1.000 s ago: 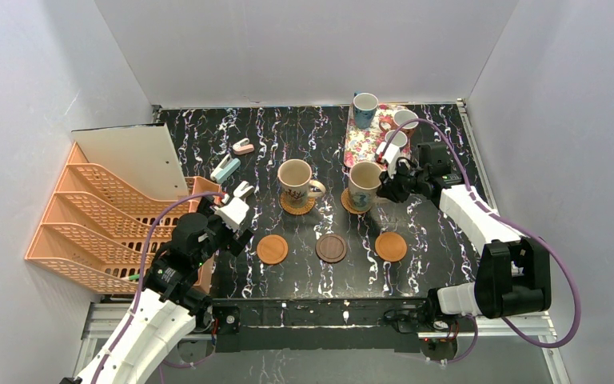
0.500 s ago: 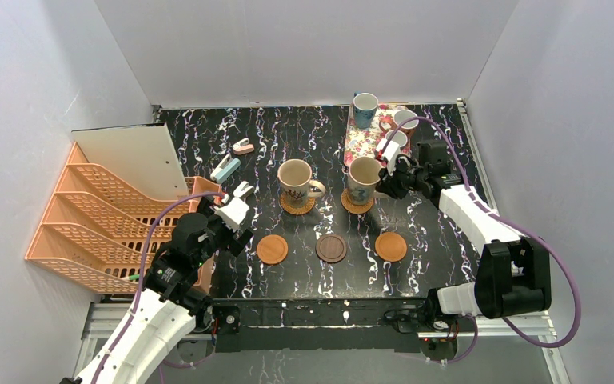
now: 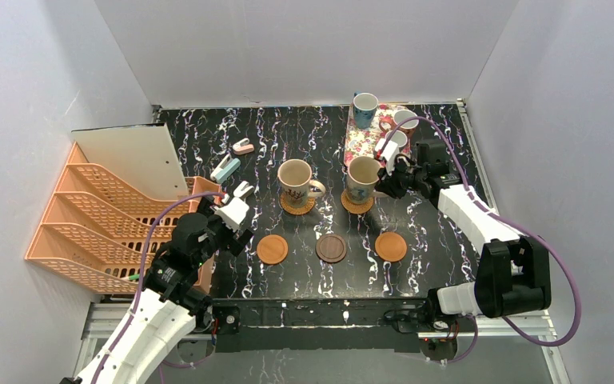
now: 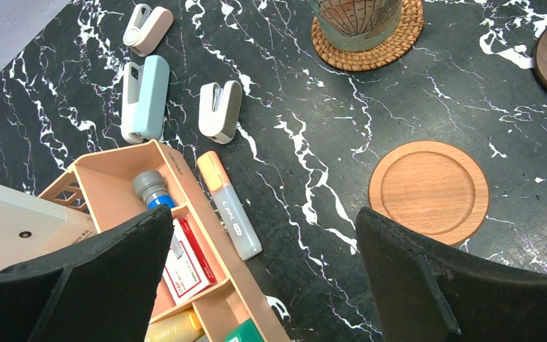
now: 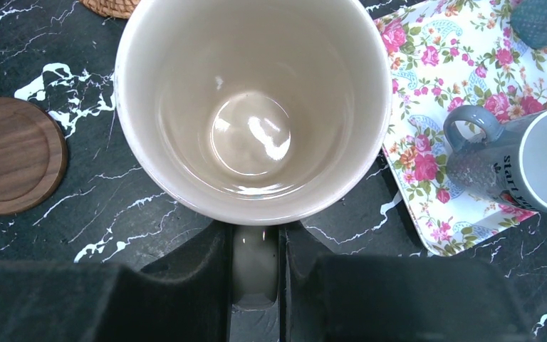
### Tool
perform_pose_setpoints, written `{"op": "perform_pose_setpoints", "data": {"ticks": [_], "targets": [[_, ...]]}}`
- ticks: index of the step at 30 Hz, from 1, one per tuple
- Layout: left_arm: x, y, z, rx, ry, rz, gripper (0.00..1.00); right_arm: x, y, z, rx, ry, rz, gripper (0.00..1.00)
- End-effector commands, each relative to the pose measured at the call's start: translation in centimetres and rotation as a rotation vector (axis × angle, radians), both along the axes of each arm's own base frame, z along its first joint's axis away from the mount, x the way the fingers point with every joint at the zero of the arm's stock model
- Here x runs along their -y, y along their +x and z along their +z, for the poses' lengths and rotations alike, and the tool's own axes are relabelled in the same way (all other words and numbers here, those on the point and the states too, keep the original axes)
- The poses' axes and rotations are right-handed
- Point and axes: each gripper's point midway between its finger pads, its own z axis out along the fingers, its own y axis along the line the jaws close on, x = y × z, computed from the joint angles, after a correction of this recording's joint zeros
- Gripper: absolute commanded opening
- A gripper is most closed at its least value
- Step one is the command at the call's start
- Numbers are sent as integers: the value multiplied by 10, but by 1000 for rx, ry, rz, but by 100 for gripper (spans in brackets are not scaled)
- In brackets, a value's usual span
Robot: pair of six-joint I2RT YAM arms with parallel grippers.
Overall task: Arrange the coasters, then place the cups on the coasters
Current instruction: Place the cup on the coaster.
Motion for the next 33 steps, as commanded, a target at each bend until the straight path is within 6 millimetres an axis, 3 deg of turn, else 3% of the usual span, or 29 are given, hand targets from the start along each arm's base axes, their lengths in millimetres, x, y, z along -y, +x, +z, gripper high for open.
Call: {"op": "perform_pose_setpoints", "data": {"ticks": [1, 33], "targets": [[0, -1, -4, -11, 6, -10, 98, -14, 25, 39, 161, 55, 39, 1], [0, -1, -4, -13, 7, -10, 98, -17, 20, 24, 115, 20, 63, 1]]}}
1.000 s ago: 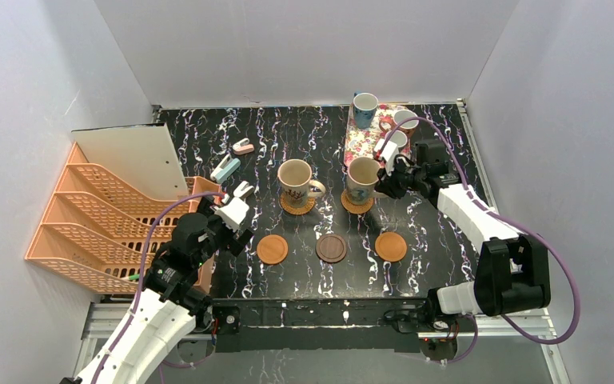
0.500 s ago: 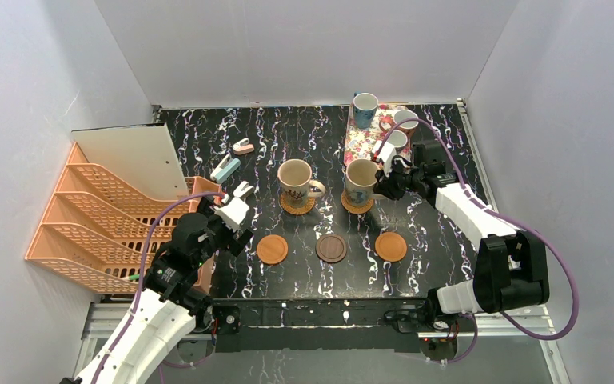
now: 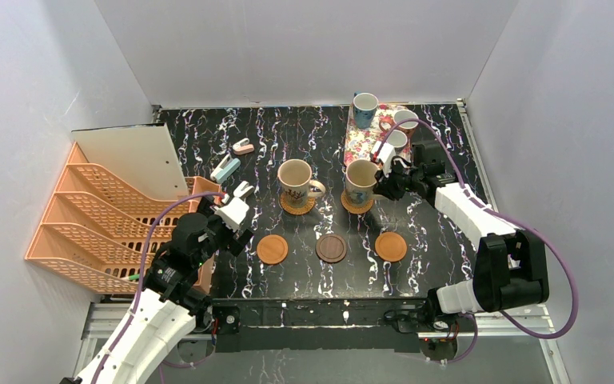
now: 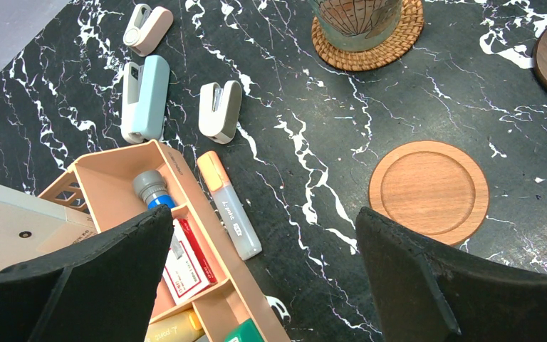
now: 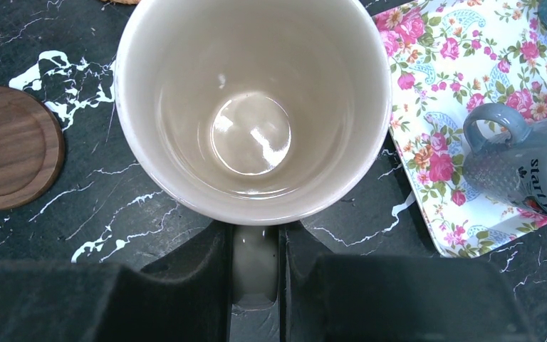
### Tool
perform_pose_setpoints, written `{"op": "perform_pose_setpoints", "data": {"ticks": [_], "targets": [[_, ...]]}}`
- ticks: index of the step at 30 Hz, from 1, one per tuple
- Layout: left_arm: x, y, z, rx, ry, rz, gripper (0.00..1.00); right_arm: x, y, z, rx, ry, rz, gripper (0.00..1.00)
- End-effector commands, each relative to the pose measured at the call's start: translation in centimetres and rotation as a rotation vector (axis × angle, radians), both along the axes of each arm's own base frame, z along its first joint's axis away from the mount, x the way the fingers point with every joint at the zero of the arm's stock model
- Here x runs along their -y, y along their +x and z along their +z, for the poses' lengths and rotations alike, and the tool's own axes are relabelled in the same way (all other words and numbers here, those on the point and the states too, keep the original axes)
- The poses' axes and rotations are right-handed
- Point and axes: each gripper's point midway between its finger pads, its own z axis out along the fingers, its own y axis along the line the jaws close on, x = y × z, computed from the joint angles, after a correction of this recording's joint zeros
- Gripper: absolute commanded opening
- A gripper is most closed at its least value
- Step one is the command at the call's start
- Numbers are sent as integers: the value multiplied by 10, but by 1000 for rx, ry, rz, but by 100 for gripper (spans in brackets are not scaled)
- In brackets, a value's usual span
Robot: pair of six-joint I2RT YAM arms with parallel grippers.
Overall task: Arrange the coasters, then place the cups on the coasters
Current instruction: Place the cup on the coaster.
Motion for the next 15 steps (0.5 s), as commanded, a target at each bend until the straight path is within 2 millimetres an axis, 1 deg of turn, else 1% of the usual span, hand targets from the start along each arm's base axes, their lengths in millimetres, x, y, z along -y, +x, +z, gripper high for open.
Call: {"op": "perform_pose_setpoints", "data": {"ticks": [1, 9, 15], "targets": [[1, -1, -4, -12, 6, -11, 98, -14, 21, 38, 139, 44, 49, 1], [1, -1, -4, -10, 5, -10, 98, -14, 23, 35, 125, 31, 48, 1], [0, -1, -4, -11, 5, -10, 98, -12, 23, 38, 133, 21, 39, 1]]}}
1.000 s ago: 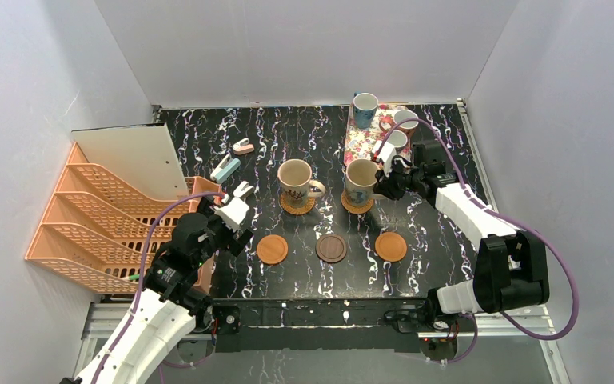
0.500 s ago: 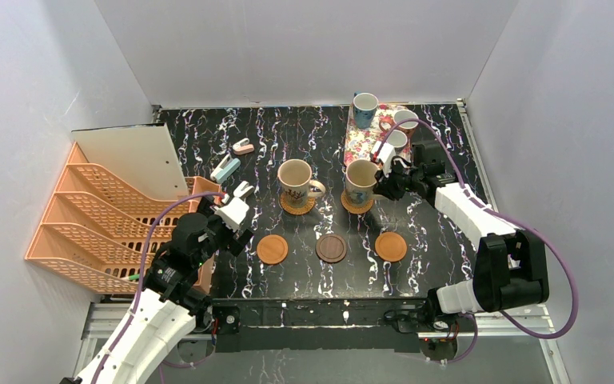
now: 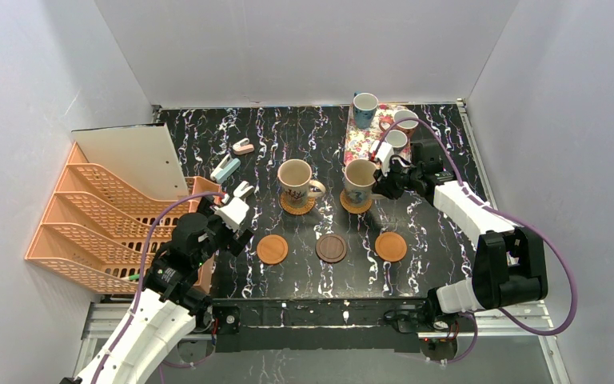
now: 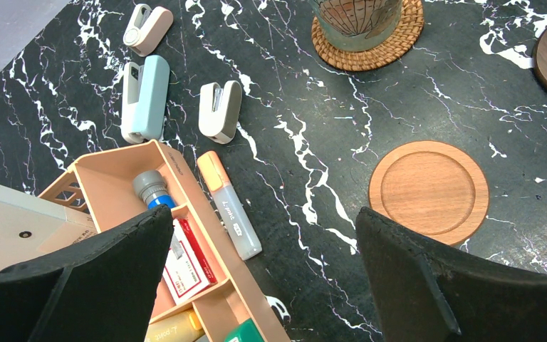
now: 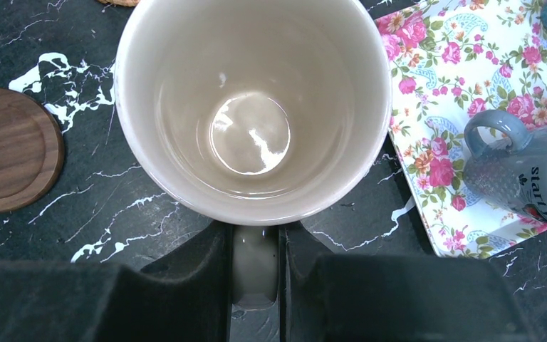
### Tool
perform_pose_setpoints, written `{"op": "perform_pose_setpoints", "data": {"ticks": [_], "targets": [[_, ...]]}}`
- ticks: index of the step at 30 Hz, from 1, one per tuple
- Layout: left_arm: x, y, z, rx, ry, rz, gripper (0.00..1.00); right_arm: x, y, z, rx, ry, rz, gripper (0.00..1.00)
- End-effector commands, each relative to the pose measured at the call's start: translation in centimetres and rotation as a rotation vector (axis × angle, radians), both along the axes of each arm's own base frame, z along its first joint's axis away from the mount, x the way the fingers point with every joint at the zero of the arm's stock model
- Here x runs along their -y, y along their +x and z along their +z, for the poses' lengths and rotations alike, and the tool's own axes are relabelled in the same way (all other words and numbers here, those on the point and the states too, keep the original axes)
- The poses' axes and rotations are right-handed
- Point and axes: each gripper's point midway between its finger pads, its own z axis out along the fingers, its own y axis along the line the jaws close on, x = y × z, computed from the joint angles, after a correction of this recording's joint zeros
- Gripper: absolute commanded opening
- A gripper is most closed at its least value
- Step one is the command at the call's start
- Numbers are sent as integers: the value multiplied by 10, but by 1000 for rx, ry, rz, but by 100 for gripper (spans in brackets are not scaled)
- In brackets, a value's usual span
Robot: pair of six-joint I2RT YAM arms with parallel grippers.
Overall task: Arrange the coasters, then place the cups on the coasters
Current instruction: Place the cup on the coaster.
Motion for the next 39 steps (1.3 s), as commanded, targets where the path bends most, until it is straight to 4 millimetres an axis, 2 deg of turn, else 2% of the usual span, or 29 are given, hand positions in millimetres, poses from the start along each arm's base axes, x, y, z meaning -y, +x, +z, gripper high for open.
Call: {"op": "perform_pose_setpoints", "data": {"ticks": [1, 30, 39], "targets": [[0, -1, -4, -11, 7, -10, 98, -8, 22, 40, 144, 24, 29, 1], [0, -2, -3, -8, 5, -10, 98, 9, 24, 40, 202, -57, -24, 1], [0, -2, -3, -8, 5, -10, 98, 6, 17, 35, 178, -42, 2, 1]]}}
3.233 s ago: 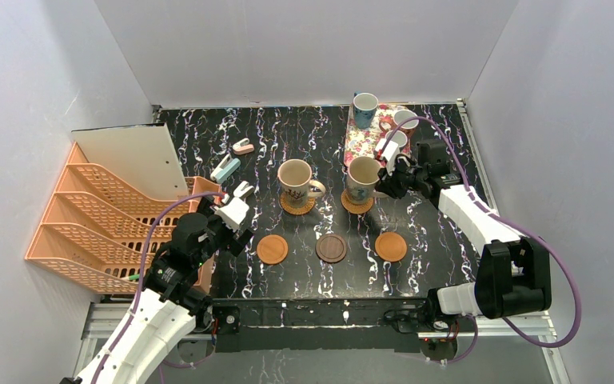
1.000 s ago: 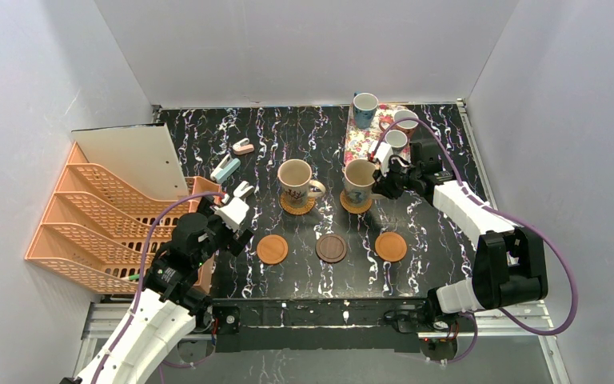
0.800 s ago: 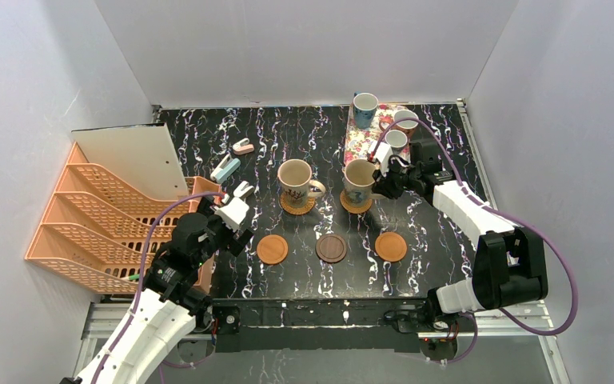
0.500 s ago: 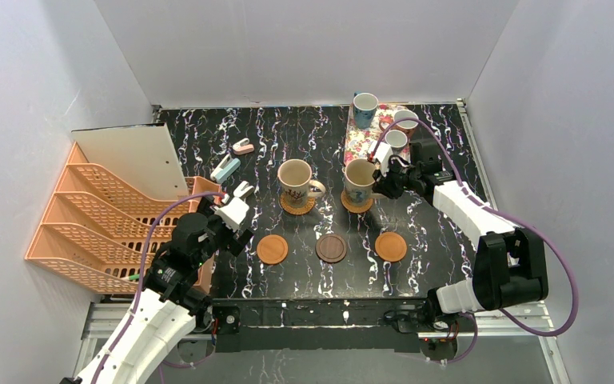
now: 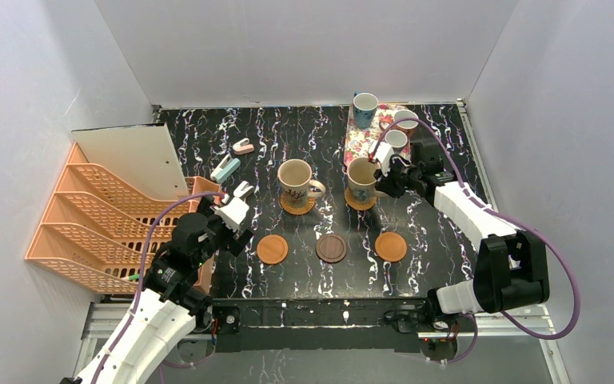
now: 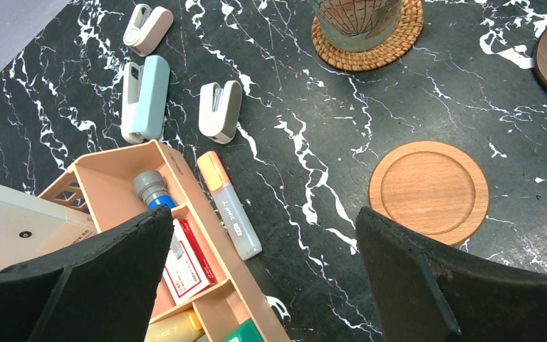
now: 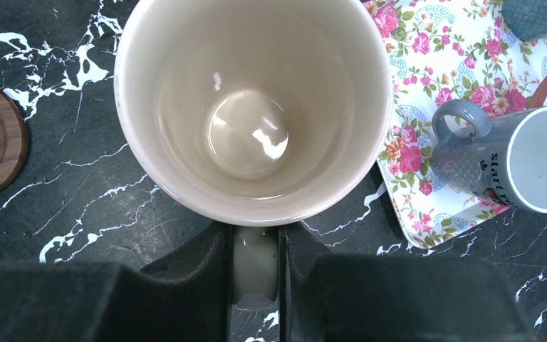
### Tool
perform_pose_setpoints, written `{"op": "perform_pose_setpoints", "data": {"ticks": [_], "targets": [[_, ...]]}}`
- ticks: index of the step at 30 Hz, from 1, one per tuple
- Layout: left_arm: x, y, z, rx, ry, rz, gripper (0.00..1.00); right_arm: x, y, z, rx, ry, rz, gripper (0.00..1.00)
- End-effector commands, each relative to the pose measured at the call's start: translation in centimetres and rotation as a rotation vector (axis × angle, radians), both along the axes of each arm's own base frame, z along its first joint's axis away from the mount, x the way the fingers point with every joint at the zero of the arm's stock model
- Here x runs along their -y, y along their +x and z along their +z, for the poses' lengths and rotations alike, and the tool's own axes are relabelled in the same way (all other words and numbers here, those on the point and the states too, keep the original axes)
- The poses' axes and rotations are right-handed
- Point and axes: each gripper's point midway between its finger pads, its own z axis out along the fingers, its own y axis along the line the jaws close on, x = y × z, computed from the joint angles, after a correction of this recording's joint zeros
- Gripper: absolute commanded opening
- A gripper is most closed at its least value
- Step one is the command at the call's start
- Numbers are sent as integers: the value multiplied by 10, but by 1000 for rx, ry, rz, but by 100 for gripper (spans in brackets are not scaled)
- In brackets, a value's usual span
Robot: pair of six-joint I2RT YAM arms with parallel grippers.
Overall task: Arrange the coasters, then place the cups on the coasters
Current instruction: Place the cup on the coaster.
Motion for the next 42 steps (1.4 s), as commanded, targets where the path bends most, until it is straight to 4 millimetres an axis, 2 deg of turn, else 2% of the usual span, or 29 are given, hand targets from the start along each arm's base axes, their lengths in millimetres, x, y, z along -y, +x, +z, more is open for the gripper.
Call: {"op": "perform_pose_setpoints", "data": {"ticks": [1, 26, 42], "targets": [[0, -2, -3, -8, 5, -10, 98, -6, 11, 31, 120, 35, 32, 1], [0, -2, -4, -10, 5, -10, 98, -6, -3, 23, 89, 49, 51, 3], [1, -2, -4, -11, 5, -11, 98, -8, -3, 22, 81, 57, 53, 11]]}}
